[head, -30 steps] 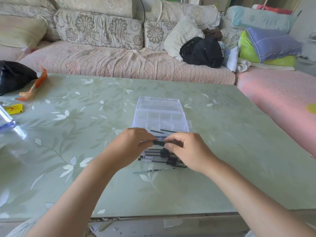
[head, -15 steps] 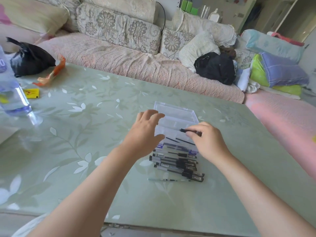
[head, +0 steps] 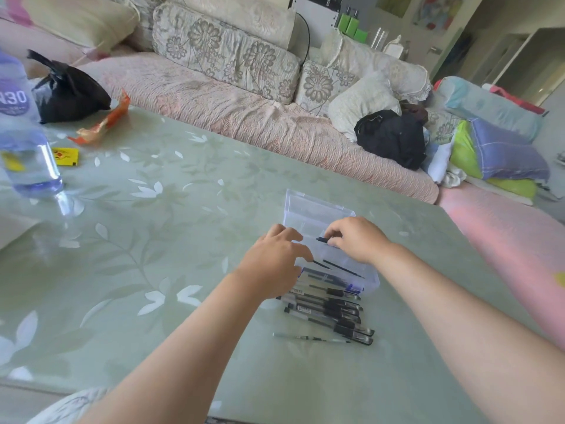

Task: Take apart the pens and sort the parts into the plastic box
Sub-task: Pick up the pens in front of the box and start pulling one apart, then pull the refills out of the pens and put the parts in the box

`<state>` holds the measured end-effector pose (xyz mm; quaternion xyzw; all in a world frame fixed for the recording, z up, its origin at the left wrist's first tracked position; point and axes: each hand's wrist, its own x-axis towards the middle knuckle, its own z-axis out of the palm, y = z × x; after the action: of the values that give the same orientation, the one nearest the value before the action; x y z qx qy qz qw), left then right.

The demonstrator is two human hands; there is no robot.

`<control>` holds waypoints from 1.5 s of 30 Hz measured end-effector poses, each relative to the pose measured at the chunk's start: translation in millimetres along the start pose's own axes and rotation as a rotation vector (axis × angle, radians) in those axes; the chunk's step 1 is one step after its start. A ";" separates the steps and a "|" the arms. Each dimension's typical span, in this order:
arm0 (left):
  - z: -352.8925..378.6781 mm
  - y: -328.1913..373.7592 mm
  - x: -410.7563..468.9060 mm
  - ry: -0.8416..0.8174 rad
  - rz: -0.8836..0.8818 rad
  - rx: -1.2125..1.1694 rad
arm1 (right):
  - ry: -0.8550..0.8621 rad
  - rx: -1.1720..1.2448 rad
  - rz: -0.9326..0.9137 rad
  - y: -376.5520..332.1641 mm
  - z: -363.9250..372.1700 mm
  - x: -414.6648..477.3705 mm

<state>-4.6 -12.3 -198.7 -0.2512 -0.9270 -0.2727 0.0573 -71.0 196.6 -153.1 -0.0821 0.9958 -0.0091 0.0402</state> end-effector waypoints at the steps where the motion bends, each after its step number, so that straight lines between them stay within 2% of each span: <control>1: 1.2 0.9 0.8 0.001 0.007 -0.001 | -0.030 -0.006 -0.006 0.4 -1.8 2.5; 6: 4.6 0.0 2.2 0.018 0.017 -0.007 | -0.059 0.075 -0.004 5.6 -6.7 7.5; 12: 4.0 1.1 -0.4 0.016 0.037 0.025 | 0.125 0.199 -0.033 3.2 -12.1 -21.6; 15: 1.9 5.8 -2.4 0.061 0.059 0.043 | 0.241 0.284 -0.065 -3.7 -12.1 -53.7; 17: 0.8 11.3 -4.5 0.109 0.086 0.048 | 0.259 0.321 -0.088 -9.5 -8.8 -78.1; 21: 1.6 24.9 -11.6 0.119 0.129 0.020 | 0.140 0.337 -0.110 -16.3 1.8 -121.9; 30: 14.9 42.1 -31.9 -0.112 0.107 -0.028 | -0.086 0.262 -0.125 3.8 13.5 -156.1; 41: 16.5 50.2 -32.3 -0.160 0.113 0.048 | -0.094 0.184 -0.115 14.3 21.3 -159.0; 45: 16.6 50.6 -31.8 -0.131 0.176 0.108 | -0.076 0.175 -0.113 10.1 21.6 -159.0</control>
<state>48.6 19.5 -196.3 -0.3455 -0.9164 -0.1992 0.0337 85.5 232.5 -162.3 -0.1345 0.9827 -0.0952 0.0846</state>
